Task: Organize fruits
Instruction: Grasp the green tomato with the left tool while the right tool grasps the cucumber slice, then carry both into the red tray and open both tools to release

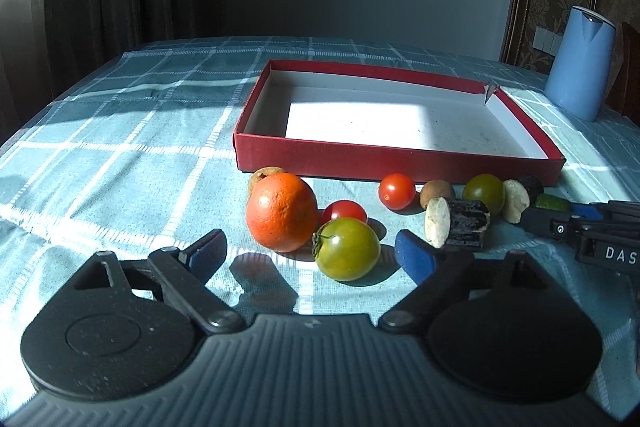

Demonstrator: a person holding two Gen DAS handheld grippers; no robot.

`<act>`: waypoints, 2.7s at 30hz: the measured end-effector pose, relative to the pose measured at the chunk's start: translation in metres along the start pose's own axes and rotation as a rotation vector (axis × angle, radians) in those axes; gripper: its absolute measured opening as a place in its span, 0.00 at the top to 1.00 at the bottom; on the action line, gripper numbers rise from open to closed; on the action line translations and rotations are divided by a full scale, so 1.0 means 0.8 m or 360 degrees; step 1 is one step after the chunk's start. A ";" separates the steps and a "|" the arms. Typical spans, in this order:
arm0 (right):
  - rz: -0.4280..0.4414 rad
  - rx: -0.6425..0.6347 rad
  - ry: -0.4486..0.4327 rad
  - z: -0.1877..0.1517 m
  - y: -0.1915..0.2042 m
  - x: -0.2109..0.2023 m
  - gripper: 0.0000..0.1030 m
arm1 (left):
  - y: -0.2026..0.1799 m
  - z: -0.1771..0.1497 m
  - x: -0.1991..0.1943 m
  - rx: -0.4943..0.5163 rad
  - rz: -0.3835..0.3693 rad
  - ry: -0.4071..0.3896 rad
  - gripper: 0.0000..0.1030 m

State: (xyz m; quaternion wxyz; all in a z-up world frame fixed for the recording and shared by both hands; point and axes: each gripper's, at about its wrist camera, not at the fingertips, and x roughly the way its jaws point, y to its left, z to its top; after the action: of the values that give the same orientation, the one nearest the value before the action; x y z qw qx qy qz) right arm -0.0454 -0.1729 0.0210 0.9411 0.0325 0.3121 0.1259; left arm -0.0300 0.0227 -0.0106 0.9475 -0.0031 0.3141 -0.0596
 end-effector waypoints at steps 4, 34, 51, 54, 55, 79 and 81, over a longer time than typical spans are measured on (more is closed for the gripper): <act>-0.0001 0.0005 0.0006 0.000 0.000 0.001 0.67 | -0.008 -0.003 0.003 0.0076 0.0002 0.0003 0.34; -0.0168 -0.0129 -0.0266 0.034 0.008 -0.024 0.67 | -0.025 0.057 -0.008 0.0167 -0.0093 -0.0224 0.70; -0.0334 -0.0054 -0.0013 0.106 -0.037 0.118 0.67 | -0.013 0.121 0.110 0.0051 0.0053 -0.0038 0.70; -0.0328 -0.0002 0.0046 0.111 -0.047 0.134 0.67 | -0.006 0.131 0.133 0.0023 0.0078 0.0017 0.70; -0.0335 0.0011 0.0060 0.113 -0.050 0.138 0.67 | -0.005 0.132 0.141 0.0024 0.0098 0.0034 0.70; -0.0347 0.0037 0.0024 0.111 -0.054 0.134 0.33 | 0.003 0.122 0.104 0.0034 0.0104 -0.0212 0.18; -0.0349 0.0055 -0.0002 0.110 -0.057 0.130 0.32 | 0.008 0.117 0.097 0.0004 0.0112 -0.0212 0.17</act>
State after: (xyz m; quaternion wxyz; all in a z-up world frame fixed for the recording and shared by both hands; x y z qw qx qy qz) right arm 0.0970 -0.1884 0.0253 0.9487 0.0143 0.3154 0.0167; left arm 0.0886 0.0171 0.0180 0.9678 0.0052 0.2503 -0.0264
